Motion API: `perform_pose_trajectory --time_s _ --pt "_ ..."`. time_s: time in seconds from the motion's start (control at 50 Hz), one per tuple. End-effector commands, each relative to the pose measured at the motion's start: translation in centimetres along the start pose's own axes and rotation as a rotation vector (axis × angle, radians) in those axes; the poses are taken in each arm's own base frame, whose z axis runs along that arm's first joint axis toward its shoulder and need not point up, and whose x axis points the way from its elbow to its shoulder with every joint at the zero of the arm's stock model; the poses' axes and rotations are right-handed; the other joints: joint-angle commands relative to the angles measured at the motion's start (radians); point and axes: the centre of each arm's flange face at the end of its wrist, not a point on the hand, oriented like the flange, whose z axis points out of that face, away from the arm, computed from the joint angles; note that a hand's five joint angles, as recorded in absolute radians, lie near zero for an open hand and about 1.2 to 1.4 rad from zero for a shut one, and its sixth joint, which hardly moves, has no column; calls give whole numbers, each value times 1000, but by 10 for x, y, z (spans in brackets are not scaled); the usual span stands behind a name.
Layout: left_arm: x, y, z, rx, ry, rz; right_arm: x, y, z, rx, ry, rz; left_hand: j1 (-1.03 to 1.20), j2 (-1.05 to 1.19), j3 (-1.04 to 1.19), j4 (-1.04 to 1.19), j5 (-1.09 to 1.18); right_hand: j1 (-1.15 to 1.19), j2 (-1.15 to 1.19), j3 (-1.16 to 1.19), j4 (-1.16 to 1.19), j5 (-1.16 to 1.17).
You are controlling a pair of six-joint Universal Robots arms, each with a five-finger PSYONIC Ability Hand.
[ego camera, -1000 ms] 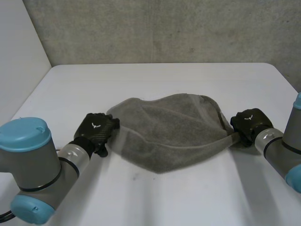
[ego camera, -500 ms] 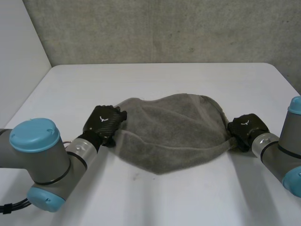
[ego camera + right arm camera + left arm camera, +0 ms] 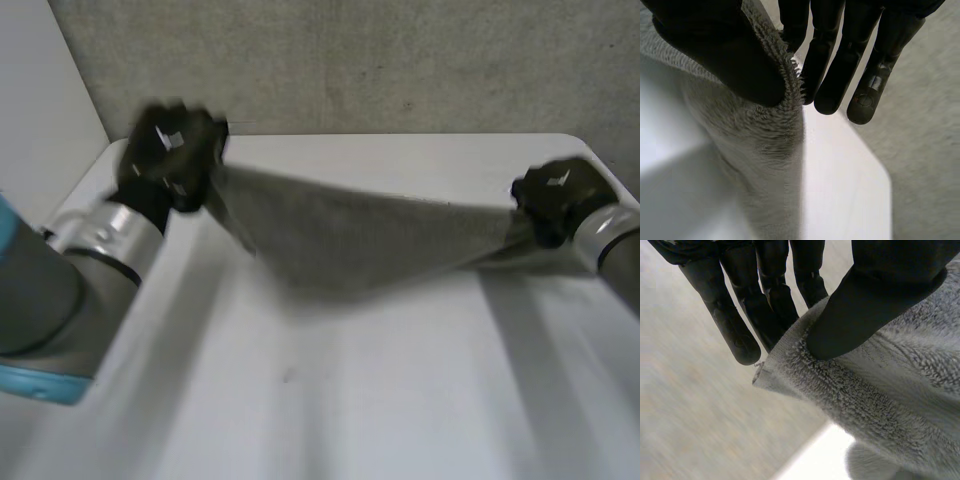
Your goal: Fold the towel.
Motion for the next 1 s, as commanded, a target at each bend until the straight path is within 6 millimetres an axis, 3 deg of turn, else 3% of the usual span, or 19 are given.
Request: perform_pose_trajectory --time_s 0.02,0.08,0.12,0.26,0.34,0.4,0.44,0.46,0.5,0.58,0.6,0.62,0.66,0.68,0.72,0.78,0.82,0.92,1.0 --pt "-32 -93 -14 159 -65 18 48 -83 -52 125 61 -2 230 181 183 181 208 23 202 207 204 229" --pt "-36 -102 -17 159 -66 18 54 -96 -66 150 70 -16 230 181 183 181 208 23 202 207 204 229" --pt "-37 -105 -22 109 -48 16 61 -114 -88 185 71 -46 230 181 183 181 208 23 202 207 204 229" --pt "-26 -78 -27 -73 17 -6 49 -104 -92 129 -41 -95 230 181 183 181 208 23 202 207 204 229" --pt "-14 -36 -16 -208 61 -22 25 -71 -64 7 -148 -138 230 181 183 181 208 23 202 207 204 229" --pt "-9 -22 -12 -246 74 -26 17 -61 -54 -25 -184 -152 230 181 183 181 208 23 202 207 204 229" --pt "0 7 -1 -318 99 -35 3 -47 -34 -62 -240 -155 230 181 183 181 208 23 202 207 204 229" --pt "0 8 -1 -318 99 -35 3 -47 -34 -63 -240 -155 230 181 183 181 208 23 202 207 204 229" --pt "4 31 16 -353 110 -32 -2 -38 -8 -60 -229 -158 230 181 183 181 208 23 202 207 204 229" --pt "2 36 40 -312 92 -11 -2 -37 20 -8 -145 -166 230 181 183 181 208 23 202 207 204 229" --pt "-2 33 56 -258 66 -1 3 -43 33 45 -71 -167 230 181 183 181 208 23 202 207 204 229" --pt "-2 33 56 -258 66 -1 3 -43 33 45 -71 -167 230 181 183 181 208 23 202 207 204 229" --pt "-17 10 89 -87 -11 12 18 -67 54 216 104 -174 230 181 183 181 208 23 202 207 204 229" --pt "-17 10 89 -86 -12 12 18 -67 54 217 105 -174 230 181 183 181 208 23 202 207 204 229" --pt "-32 -26 113 111 -81 33 38 -99 63 439 296 -182 230 181 183 181 208 23 202 207 204 229" --pt "-40 -46 121 213 -121 41 50 -116 60 541 384 -182 230 181 183 181 208 23 202 207 204 229" --pt "-53 -78 127 353 -177 43 65 -138 46 669 479 -179 230 181 183 181 208 23 202 207 204 229" --pt "-63 -101 119 404 -214 -12 63 -140 31 683 455 -150 230 181 183 181 208 23 202 207 204 229" --pt "-61 -92 112 354 -204 -58 54 -123 29 608 401 -144 230 181 183 181 208 23 202 207 204 229"
